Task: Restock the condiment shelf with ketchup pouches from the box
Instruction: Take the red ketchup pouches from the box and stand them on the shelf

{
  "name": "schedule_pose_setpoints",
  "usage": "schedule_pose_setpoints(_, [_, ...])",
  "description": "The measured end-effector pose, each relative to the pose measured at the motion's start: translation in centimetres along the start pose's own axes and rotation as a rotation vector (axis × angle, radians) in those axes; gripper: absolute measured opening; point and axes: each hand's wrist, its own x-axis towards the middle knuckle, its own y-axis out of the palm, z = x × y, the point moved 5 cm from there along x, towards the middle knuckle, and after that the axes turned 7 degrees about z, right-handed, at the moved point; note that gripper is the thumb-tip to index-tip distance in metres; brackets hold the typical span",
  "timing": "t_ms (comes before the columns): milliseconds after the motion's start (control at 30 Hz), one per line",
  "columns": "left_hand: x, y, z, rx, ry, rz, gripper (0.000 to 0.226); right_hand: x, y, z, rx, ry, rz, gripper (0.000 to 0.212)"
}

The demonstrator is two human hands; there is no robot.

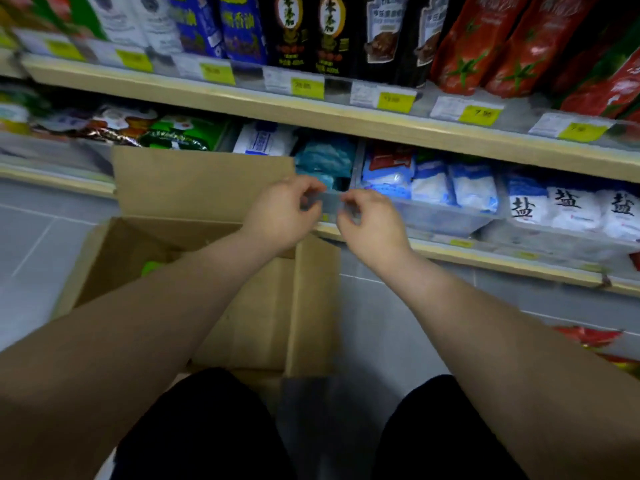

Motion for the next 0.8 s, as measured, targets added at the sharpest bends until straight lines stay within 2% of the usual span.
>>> schedule_pose_setpoints(367, [-10.6,-2.1,19.1,0.077,-0.331,0.136,0.032,-2.8,18.0,7.1,0.069,0.085,0.385,0.03])
schedule_pose_setpoints(600, [-14.6,-0.2,31.0,0.084,-0.579,0.235,0.041,-3.9,30.9,7.4,0.218,0.308,0.621,0.031])
schedule_pose_setpoints(700, [-15.5,1.3,34.5,0.086,-0.672,0.321,0.044,-4.1,35.5,7.1,0.289,0.407,0.679,0.034])
schedule_pose_setpoints(800, [-15.4,2.3,36.5,0.096,-0.693,0.339,0.043,-4.4,39.0,6.6,0.342,0.503,0.713,0.042])
